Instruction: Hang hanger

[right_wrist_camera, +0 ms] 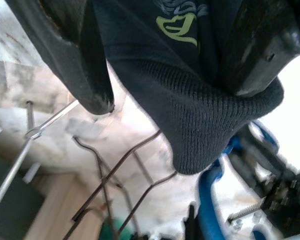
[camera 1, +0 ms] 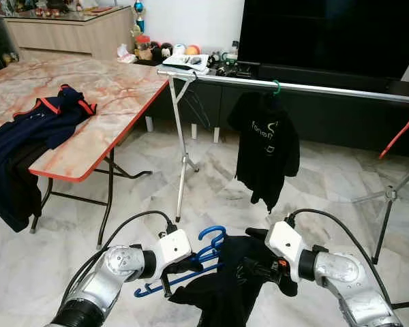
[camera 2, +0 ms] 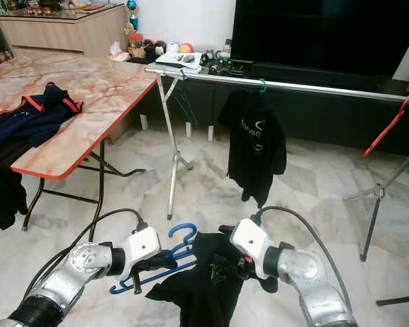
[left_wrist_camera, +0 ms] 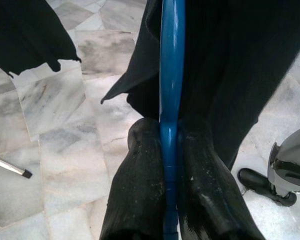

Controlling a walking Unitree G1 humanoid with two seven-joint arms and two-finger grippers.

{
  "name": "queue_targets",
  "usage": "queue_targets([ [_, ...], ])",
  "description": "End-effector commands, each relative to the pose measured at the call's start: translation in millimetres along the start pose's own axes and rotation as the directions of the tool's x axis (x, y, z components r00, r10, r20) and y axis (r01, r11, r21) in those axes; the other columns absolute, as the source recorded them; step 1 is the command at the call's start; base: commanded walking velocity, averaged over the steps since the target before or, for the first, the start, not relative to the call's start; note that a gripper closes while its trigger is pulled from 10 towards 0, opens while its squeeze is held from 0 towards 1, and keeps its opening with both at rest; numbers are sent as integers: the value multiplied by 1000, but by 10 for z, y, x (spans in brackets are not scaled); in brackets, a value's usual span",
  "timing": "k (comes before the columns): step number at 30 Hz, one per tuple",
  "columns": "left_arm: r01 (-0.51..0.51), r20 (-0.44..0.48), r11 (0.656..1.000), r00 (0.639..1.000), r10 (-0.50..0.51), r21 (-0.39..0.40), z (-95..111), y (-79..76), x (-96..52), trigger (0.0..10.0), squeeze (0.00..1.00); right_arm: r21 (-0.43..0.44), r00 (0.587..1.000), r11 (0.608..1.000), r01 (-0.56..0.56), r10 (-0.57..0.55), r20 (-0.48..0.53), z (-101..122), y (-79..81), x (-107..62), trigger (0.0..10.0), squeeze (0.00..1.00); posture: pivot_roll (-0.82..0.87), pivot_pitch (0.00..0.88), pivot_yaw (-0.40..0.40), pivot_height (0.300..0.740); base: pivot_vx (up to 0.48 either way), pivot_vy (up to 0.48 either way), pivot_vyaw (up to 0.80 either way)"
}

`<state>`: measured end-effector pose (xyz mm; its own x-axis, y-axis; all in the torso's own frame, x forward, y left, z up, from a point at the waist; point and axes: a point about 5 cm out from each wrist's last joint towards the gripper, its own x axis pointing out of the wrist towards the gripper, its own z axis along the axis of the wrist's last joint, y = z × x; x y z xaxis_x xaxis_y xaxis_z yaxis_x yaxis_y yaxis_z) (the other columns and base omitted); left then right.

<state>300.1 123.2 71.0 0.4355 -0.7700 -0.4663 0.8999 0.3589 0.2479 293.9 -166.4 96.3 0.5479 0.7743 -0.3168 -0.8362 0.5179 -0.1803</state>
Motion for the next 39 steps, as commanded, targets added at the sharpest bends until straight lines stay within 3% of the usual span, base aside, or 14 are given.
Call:
queue_targets([
  [1,-26,17,1000,1000,26,0,27,34,-29,0,0,20,997,999,37,-38,60,86,-41,-29,7098,0,60,15,-9,740,0,0,0],
  [2,-28,18,1000,999,28,-1,27,35,-29,0,0,32,997,999,43,-45,66,81,-44,-32,3686,0,61,15,-10,740,0,0,0],
  [4,-30,22,1000,999,30,-4,28,33,-28,0,0,76,996,997,32,-39,86,59,-12,-27,275,0,61,15,-10,740,0,0,0],
  [17,-34,27,999,999,34,-4,37,38,-34,0,0,160,995,987,-12,-4,101,-32,92,19,0,0,67,14,-11,740,0,0,0],
  [28,-38,33,999,999,38,-6,47,51,-41,0,0,255,975,967,13,-69,212,66,55,28,0,0,72,10,-12,740,0,0,0],
  [36,-37,36,999,999,37,-13,46,26,-36,0,0,287,970,958,22,-90,225,50,75,3,0,0,74,21,-18,740,0,0,0],
  [39,-44,39,999,998,45,-18,34,13,-50,0,0,346,955,937,43,-140,263,51,88,-29,0,0,79,18,-15,740,0,0,0],
])
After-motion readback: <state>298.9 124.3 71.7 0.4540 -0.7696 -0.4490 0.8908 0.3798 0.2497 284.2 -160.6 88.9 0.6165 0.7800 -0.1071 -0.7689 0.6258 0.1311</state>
